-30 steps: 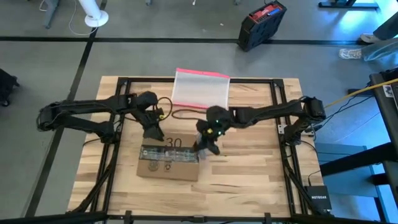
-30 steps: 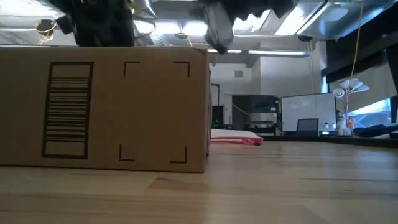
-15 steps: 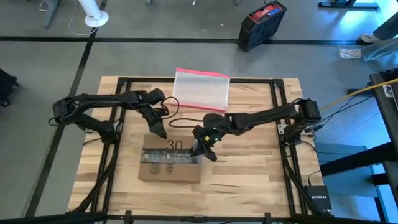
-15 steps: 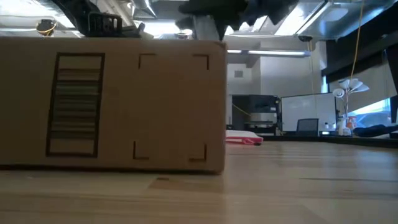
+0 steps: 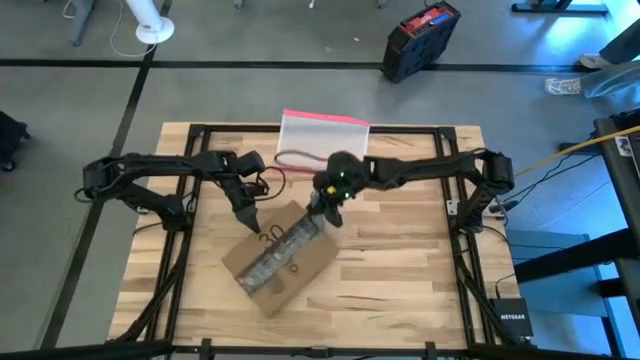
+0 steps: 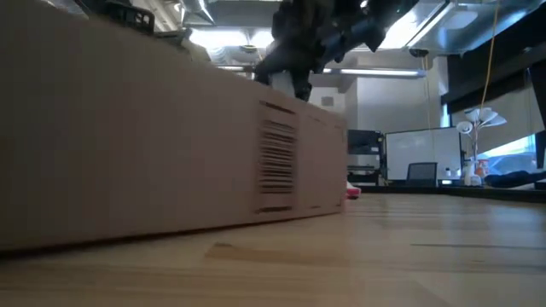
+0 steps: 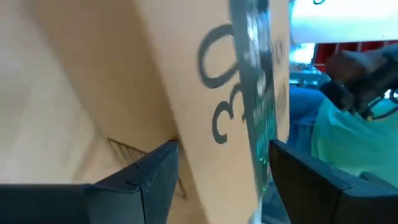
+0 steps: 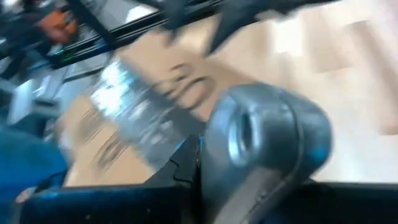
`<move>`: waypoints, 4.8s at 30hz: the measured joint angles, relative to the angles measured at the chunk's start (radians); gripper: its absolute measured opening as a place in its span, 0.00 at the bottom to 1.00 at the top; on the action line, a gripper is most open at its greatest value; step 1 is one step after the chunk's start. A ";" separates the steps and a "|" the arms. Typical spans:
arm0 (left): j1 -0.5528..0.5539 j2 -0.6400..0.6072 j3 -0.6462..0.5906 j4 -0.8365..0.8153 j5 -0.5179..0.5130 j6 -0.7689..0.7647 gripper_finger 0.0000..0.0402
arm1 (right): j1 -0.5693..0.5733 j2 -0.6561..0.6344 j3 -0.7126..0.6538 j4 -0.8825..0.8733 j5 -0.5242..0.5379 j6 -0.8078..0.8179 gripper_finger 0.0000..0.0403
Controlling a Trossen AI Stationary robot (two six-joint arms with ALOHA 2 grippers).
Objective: Unpack boxes
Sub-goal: Open the cardboard box using the gray cutter
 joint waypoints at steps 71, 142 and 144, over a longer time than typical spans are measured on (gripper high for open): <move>-0.883 -0.152 -0.078 0.367 -0.861 -1.067 0.59 | -0.022 0.024 -0.005 0.028 0.095 -0.021 0.16; -0.421 -0.294 -0.023 0.149 -0.669 -0.286 0.59 | 0.362 -0.152 -0.006 -0.273 0.131 0.147 0.16; -0.379 -0.288 -0.024 0.123 -0.637 -0.202 0.59 | 0.402 -0.151 -0.008 -0.241 0.158 0.182 0.16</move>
